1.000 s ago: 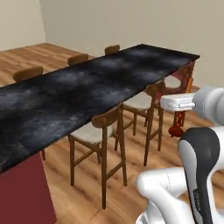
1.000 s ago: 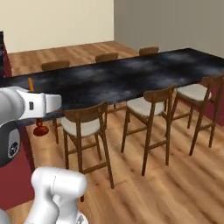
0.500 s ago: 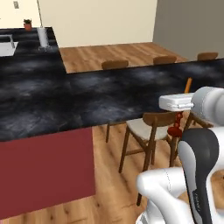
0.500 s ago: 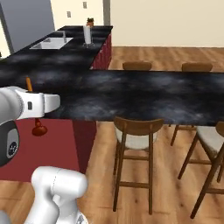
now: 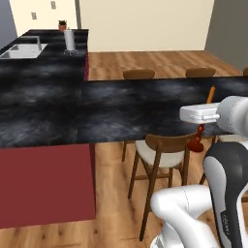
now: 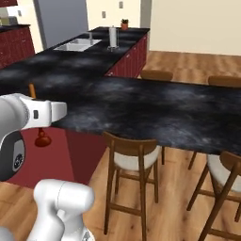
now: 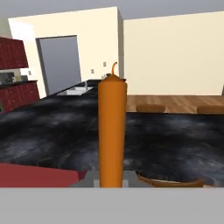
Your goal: Get the candle and the beer from the cabinet and move them to the dining counter.
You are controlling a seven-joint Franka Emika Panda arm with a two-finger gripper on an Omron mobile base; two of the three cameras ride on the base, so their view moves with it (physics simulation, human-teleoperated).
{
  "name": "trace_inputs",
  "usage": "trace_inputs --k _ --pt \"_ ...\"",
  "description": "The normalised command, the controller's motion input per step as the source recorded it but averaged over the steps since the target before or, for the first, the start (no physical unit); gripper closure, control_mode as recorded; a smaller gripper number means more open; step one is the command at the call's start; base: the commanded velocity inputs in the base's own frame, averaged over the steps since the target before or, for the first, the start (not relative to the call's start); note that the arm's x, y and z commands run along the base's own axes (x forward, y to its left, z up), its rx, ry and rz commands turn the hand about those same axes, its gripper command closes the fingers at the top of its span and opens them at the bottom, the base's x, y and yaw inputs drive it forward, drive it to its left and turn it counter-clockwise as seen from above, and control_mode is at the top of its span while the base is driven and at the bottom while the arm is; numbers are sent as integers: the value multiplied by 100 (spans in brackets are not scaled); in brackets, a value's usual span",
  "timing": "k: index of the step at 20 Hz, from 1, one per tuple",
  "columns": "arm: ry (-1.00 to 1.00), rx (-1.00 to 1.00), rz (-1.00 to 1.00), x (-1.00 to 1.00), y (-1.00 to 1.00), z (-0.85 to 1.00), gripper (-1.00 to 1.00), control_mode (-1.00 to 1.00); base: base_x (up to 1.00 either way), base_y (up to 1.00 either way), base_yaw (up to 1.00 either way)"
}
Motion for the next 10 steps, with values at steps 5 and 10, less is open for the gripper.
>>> trace_inputs --k 5,10 --pt "0 0 0 0 0 0 100 100 56 -20 -16" --pt "0 0 0 0 0 0 100 100 53 -1 -33"
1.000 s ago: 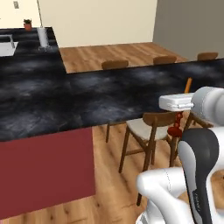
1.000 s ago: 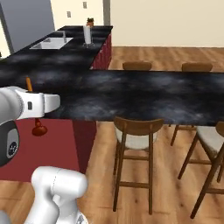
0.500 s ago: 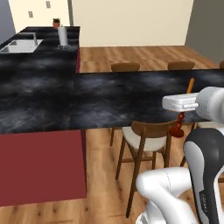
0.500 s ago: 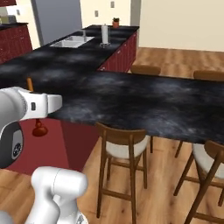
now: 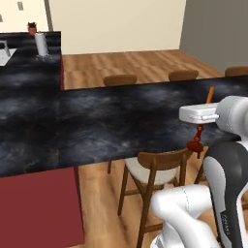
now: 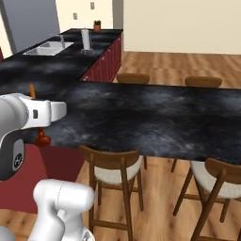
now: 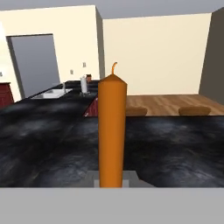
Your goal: Get the candle and the beer from the cabinet and move them to the dining counter.
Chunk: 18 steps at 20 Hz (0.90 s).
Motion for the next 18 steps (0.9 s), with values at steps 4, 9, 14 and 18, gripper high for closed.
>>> trace_inputs --k 4,9,14,18 --pt "0 0 0 0 0 0 100 100 56 -10 -31" --pt "0 0 0 0 0 0 100 100 69 -7 -14" --pt "0 0 0 0 0 0 100 100 63 -7 0" --pt "0 0 0 0 0 0 100 100 46 -6 0"
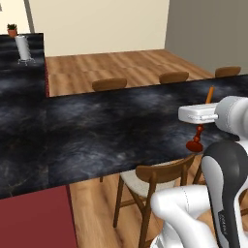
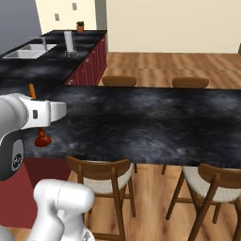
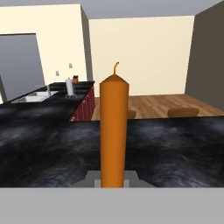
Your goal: Get the candle and the beer from the cabinet and move them to the dining counter.
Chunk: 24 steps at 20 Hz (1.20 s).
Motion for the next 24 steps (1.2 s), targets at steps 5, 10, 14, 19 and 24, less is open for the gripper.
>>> trace_inputs --k 5,10,14,19,24 --pt "0 0 0 0 0 0 100 100 0 0 0" --pt "0 0 0 0 0 0 100 100 0 0 0" --pt "0 0 0 0 0 0 100 -100 0 0 0" --pt "0 0 0 2 0 0 100 -100 0 0 0" --pt "0 1 20 75 -22 -29 100 -100 0 0 0"
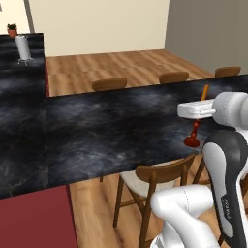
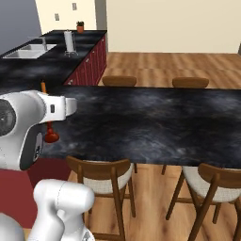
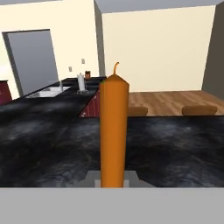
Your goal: Get the candle and the beer from the cabinet and move them to the dining counter.
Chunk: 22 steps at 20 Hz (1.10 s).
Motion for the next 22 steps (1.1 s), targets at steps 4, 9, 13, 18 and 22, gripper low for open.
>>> trace_inputs --k 4,9,13,18,22 --pt "0 0 44 91 -9 -52 100 -100 0 0 0" --pt "0 0 42 82 -1 -49 100 -100 0 0 0" --pt "-4 0 37 74 0 -38 100 -100 0 0 0" --pt "-11 0 32 51 0 -23 100 -100 0 0 0" --pt "1 1 29 49 3 -12 100 -100 0 0 0"
